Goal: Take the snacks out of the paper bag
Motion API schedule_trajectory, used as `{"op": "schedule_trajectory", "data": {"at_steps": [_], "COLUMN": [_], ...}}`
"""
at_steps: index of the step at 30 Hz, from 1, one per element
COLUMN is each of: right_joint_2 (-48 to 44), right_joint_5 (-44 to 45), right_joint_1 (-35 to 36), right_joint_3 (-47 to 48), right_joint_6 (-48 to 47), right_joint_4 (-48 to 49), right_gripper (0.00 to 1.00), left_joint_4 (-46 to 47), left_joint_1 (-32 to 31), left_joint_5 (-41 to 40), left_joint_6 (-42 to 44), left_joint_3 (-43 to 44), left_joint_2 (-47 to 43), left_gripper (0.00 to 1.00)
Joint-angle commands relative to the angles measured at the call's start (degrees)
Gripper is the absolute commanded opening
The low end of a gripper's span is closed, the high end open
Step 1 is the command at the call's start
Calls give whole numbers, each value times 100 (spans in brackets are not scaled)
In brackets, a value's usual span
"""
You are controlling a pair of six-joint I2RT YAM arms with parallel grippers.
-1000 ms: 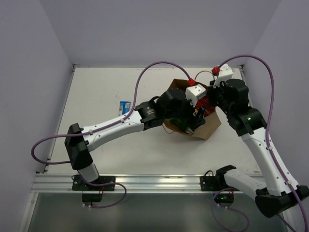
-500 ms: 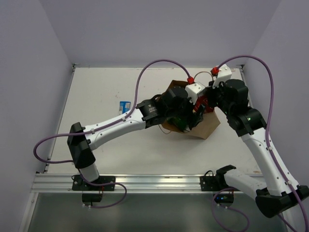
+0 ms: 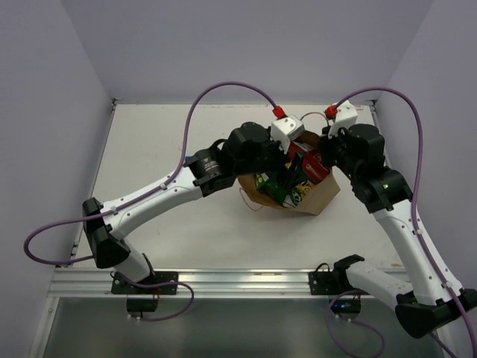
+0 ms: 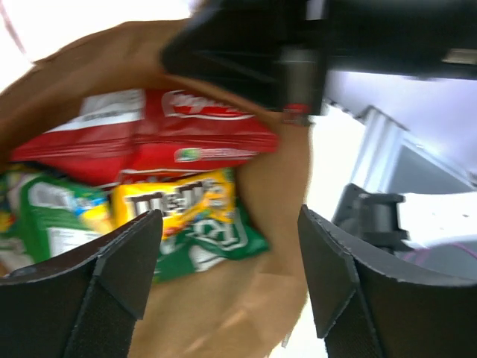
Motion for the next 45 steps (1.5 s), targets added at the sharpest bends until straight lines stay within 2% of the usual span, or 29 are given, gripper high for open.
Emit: {"op": "schedule_trajectory", "data": {"at_steps": [1, 7, 13, 25, 29, 32, 36, 40, 44, 45], "right_joint_2": [-186, -186, -221, -195, -221, -195, -177, -142, -160, -168], "right_joint_5": [-31, -57, -48, -110, -101, -119, -136, -127, -127, -127], "right_joint_1": [26, 26, 26, 34, 34, 34, 34, 43, 43, 34], "right_joint_3": [32, 14, -38, -30, -38, -3, 14, 41, 23, 14], "right_joint_6": [-52, -44, -44, -35, -52, -44, -26, 9, 27, 27], "right_joint_4": [319, 319, 346, 355, 372, 363, 363, 311, 311, 311], "right_gripper": [0, 0, 0, 0, 0, 0, 0, 0, 0, 0], "left_joint_4": [-85, -270, -270, -234, -332, -243, -349, -349, -445, -472], "left_joint_1": [262, 367, 429, 508, 499, 464, 315, 69, -2, -10], "left_joint_5": [-151, -370, -529, -652, -547, -423, -678, -1310, -1688, -1846], "left_joint_6": [4, -14, -14, 30, -5, -224, -1171, -1894, -2237, -2299], "left_joint_3": [-70, 79, 123, 211, 370, 422, 572, 493, 484, 501], "left_joint_2": [281, 878, 1117, 1258, 995, 757, 730, 871, 1125, 1213], "left_gripper": [78, 76, 77, 87, 85, 82, 77, 62, 61, 64]}}
